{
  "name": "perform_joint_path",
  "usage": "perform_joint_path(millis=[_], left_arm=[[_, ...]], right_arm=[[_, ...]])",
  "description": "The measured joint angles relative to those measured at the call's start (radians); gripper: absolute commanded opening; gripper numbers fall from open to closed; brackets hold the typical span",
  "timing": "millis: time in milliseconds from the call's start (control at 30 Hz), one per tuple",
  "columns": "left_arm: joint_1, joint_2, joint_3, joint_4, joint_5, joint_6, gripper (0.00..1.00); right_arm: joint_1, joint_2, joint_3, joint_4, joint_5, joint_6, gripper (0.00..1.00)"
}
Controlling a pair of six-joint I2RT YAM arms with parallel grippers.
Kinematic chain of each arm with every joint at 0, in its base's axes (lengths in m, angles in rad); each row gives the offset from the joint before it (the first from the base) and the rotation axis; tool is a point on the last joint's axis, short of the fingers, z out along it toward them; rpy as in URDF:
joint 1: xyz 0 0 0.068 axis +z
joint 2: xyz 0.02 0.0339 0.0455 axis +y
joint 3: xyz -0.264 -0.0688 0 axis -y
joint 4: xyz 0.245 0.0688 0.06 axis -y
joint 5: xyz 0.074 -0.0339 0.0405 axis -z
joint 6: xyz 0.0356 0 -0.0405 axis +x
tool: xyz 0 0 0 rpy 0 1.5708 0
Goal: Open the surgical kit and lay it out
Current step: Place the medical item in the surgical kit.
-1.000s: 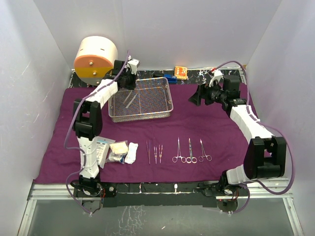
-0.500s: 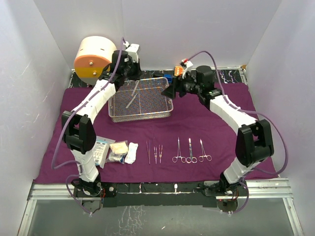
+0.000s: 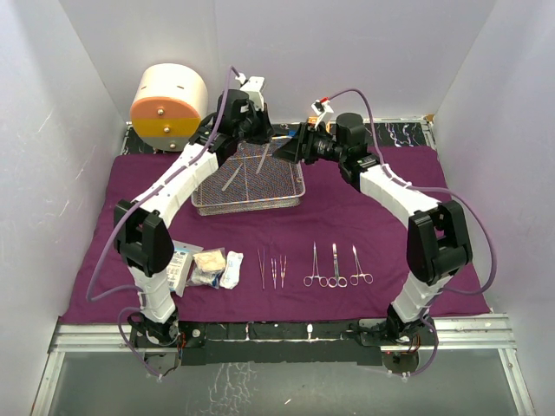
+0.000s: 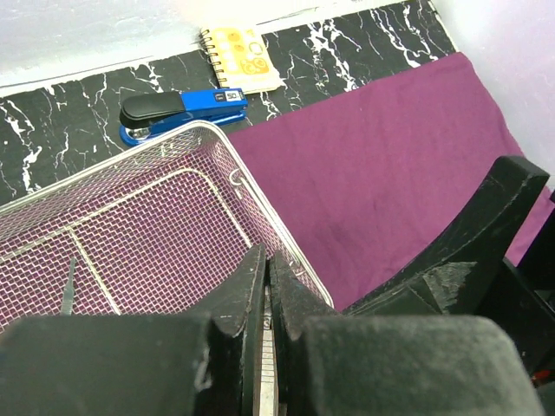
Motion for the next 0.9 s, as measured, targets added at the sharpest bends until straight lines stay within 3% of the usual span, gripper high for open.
perform_joint_path(millis=[900], left_arm=[[0.000, 0.000, 0.001, -0.005, 0.043, -0.073, 0.00]], right_arm=[[0.034, 0.098, 0.040, 0.057, -0.020, 0.098, 0.40]])
